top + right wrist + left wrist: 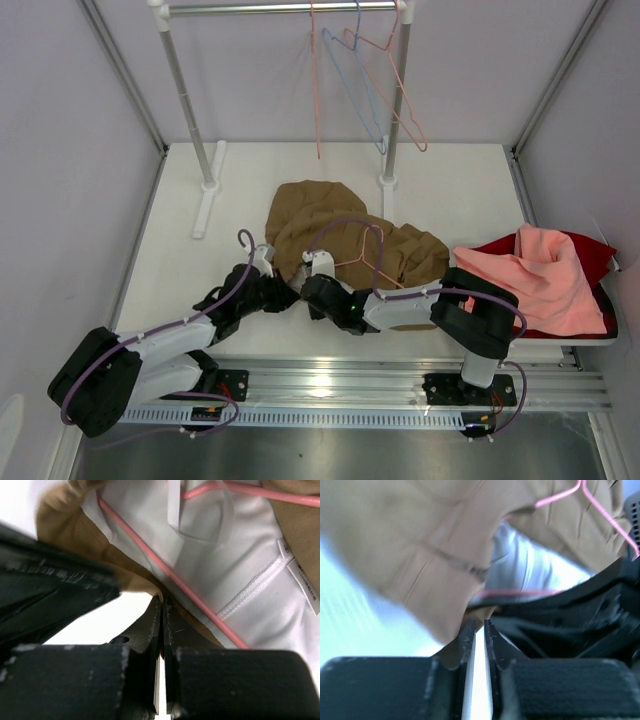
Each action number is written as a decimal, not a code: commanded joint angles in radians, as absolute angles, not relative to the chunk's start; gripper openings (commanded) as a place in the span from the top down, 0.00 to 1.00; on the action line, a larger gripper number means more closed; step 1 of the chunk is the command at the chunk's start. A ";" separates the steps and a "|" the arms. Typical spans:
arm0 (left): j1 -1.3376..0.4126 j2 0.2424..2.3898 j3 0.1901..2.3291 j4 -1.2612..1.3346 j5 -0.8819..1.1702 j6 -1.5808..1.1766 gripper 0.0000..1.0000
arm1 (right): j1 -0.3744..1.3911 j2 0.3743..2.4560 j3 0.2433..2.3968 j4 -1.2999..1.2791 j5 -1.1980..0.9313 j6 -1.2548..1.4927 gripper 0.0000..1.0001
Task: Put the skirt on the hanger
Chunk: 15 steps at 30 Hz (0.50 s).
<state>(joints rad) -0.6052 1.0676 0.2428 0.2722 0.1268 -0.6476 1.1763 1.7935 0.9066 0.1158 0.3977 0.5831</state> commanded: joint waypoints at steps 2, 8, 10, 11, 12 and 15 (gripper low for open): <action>-0.595 1.060 0.287 0.203 0.112 -0.630 0.81 | 1.189 1.775 0.813 0.054 0.408 0.560 1.00; -0.595 1.062 0.307 0.133 0.044 -0.641 0.80 | 1.273 1.738 0.767 0.078 0.394 0.555 0.93; -0.594 1.054 0.317 0.080 0.006 -0.655 0.79 | 1.288 1.724 0.764 0.078 0.385 0.548 0.90; -0.595 1.055 0.349 0.051 -0.021 -0.655 0.79 | 1.302 1.717 0.759 0.078 0.380 0.545 0.86; -0.594 1.055 0.362 0.023 -0.038 -0.652 0.80 | 1.307 1.706 0.755 0.080 0.373 0.540 0.83; -0.594 1.055 0.417 -0.099 -0.090 -0.649 0.81 | 1.307 1.645 0.732 0.075 0.348 0.531 0.71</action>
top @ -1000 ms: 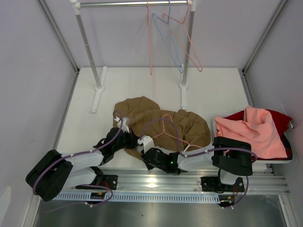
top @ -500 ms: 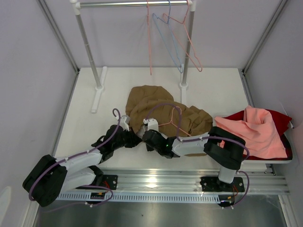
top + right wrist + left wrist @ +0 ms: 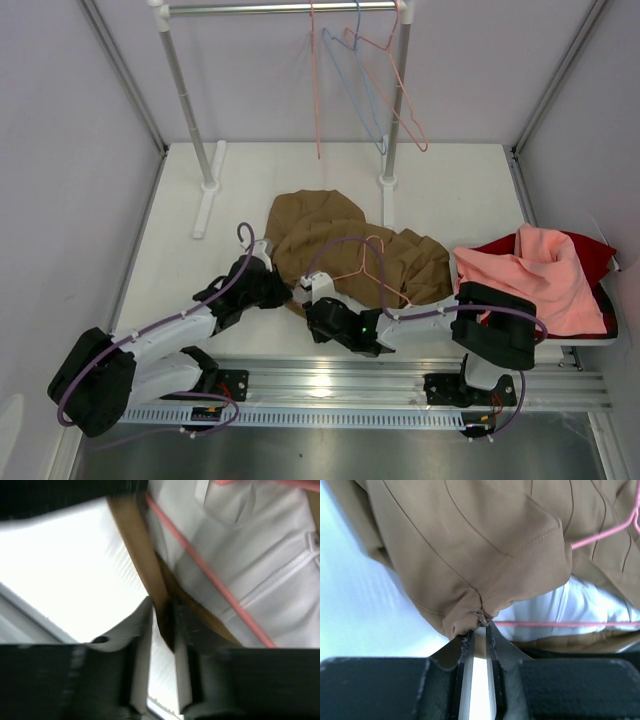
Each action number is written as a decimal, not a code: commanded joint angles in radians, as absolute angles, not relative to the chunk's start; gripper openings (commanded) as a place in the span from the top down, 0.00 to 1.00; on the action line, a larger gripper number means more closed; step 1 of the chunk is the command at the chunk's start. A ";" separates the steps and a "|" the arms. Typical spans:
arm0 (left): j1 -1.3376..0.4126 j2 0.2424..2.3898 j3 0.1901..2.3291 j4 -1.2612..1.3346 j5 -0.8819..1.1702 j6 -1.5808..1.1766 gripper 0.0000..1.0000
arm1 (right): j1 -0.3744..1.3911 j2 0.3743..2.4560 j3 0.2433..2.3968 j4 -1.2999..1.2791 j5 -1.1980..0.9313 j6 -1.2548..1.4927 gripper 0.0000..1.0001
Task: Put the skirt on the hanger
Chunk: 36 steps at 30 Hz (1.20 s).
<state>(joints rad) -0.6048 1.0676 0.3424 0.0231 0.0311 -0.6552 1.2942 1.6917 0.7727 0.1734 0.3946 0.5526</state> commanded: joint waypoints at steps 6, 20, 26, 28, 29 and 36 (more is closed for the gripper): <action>-0.597 1.037 0.443 -0.209 -0.112 -0.644 0.83 | 1.266 1.494 0.749 0.005 0.348 0.523 0.41; -0.626 1.026 0.371 -0.184 -0.094 -0.692 0.85 | 1.066 1.362 0.848 -0.207 0.429 0.615 0.42; -0.635 0.996 0.361 -0.207 -0.104 -0.706 0.85 | 0.979 1.362 0.842 -0.209 0.457 0.584 0.41; -0.637 0.986 0.357 -0.213 -0.104 -0.707 0.85 | 0.942 1.371 0.838 -0.187 0.463 0.558 0.41; -0.637 0.985 0.356 -0.216 -0.104 -0.709 0.84 | 0.925 1.371 0.836 -0.177 0.465 0.542 0.41; -0.641 0.988 0.354 -0.209 -0.097 -0.713 0.85 | 0.852 1.457 0.873 -0.140 0.449 0.515 0.40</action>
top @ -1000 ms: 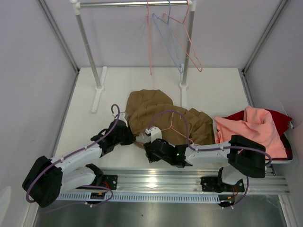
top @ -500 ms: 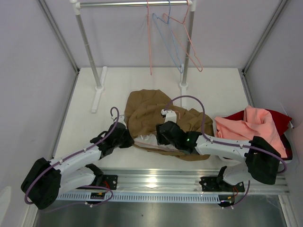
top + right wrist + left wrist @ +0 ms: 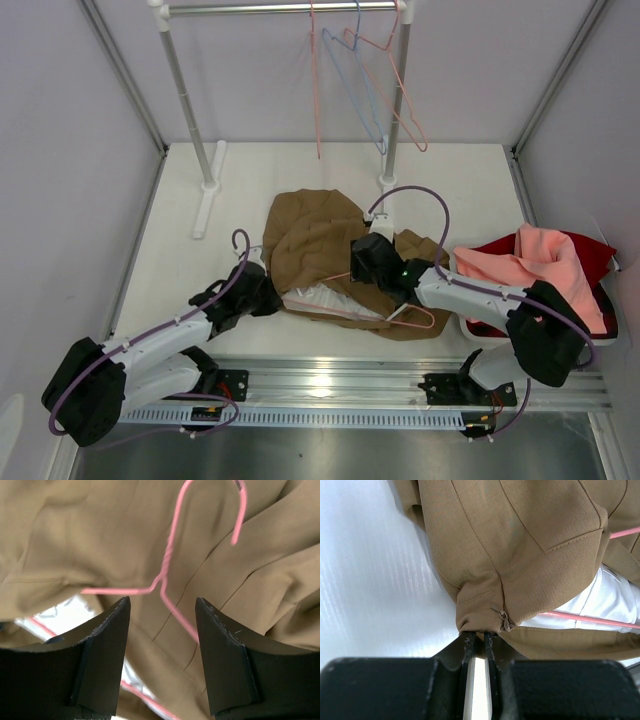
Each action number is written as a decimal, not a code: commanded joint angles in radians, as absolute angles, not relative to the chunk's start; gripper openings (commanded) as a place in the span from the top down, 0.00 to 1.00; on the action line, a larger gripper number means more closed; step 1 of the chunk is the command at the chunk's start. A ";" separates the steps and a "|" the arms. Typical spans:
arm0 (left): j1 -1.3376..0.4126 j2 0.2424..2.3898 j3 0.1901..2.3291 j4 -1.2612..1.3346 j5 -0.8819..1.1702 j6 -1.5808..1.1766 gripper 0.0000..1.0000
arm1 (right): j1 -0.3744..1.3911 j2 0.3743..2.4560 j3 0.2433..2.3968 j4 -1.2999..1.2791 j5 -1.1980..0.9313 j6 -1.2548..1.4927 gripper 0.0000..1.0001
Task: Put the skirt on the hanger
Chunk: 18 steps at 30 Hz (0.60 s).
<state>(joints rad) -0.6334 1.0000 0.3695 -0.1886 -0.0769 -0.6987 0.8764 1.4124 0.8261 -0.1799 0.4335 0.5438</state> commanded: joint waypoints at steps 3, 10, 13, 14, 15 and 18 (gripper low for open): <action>-0.644 0.989 0.356 -0.212 -0.098 -0.713 0.85 | 0.838 1.515 0.902 -0.138 0.419 0.514 0.41; -0.647 0.988 0.359 -0.219 -0.101 -0.713 0.85 | 0.834 1.603 0.937 -0.113 0.388 0.518 0.48; -0.647 0.979 0.365 -0.235 -0.107 -0.710 0.85 | 0.838 1.579 0.920 -0.114 0.403 0.528 0.67; -0.647 0.974 0.368 -0.238 -0.107 -0.709 0.85 | 0.838 1.569 0.917 -0.117 0.406 0.528 0.70; -0.647 0.973 0.371 -0.241 -0.110 -0.709 0.85 | 0.838 1.560 0.916 -0.118 0.416 0.529 0.73; -0.650 0.971 0.379 -0.252 -0.113 -0.707 0.85 | 0.838 1.531 0.911 -0.129 0.417 0.525 0.88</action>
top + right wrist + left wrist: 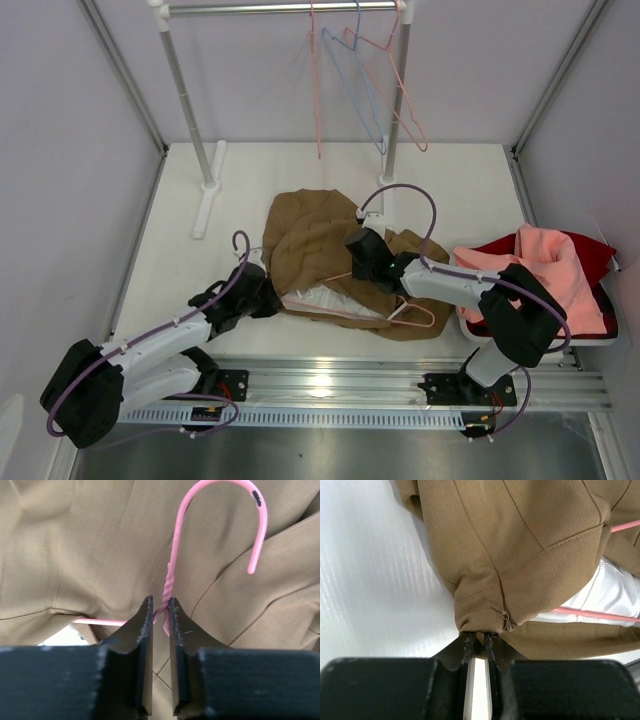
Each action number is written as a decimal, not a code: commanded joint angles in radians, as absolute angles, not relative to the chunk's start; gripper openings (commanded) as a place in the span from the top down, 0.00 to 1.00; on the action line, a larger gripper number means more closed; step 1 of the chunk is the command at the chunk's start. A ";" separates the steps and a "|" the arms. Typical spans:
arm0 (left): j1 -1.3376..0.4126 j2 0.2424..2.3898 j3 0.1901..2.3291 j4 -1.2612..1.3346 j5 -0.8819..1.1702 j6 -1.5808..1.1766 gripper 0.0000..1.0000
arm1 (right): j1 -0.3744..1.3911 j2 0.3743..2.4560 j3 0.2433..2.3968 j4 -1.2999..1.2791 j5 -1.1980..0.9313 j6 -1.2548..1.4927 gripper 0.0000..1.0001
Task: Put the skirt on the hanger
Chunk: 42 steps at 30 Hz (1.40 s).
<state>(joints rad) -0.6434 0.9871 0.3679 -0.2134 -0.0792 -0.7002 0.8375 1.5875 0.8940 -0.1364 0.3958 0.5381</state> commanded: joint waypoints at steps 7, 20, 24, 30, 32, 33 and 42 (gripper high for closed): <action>-0.673 0.969 0.413 -0.270 -0.126 -0.695 0.80 | 0.848 1.485 0.897 -0.135 0.437 0.520 1.00; -0.814 0.997 0.564 -0.281 -0.212 -0.586 0.66 | 0.890 1.465 0.888 -0.149 0.480 0.520 1.00; -0.850 1.052 0.615 -0.272 -0.229 -0.543 0.63 | 0.893 1.466 0.890 -0.152 0.489 0.519 1.00; -0.900 1.210 0.689 -0.253 -0.261 -0.486 0.62 | 0.893 1.468 0.893 -0.155 0.491 0.520 1.00; -0.911 1.244 0.709 -0.245 -0.276 -0.480 0.62 | 0.893 1.468 0.891 -0.153 0.491 0.522 1.00; -0.913 1.261 0.715 -0.248 -0.282 -0.479 0.62 | 0.893 1.468 0.891 -0.153 0.491 0.520 1.00; -0.917 1.382 0.753 -0.232 -0.336 -0.465 0.62 | 0.893 1.459 0.890 -0.155 0.491 0.515 1.00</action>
<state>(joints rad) -0.9115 1.3659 0.7143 -0.2687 -0.2909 -0.4946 0.8871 1.4799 0.8921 -0.1444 0.4557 0.5415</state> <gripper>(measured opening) 0.384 0.053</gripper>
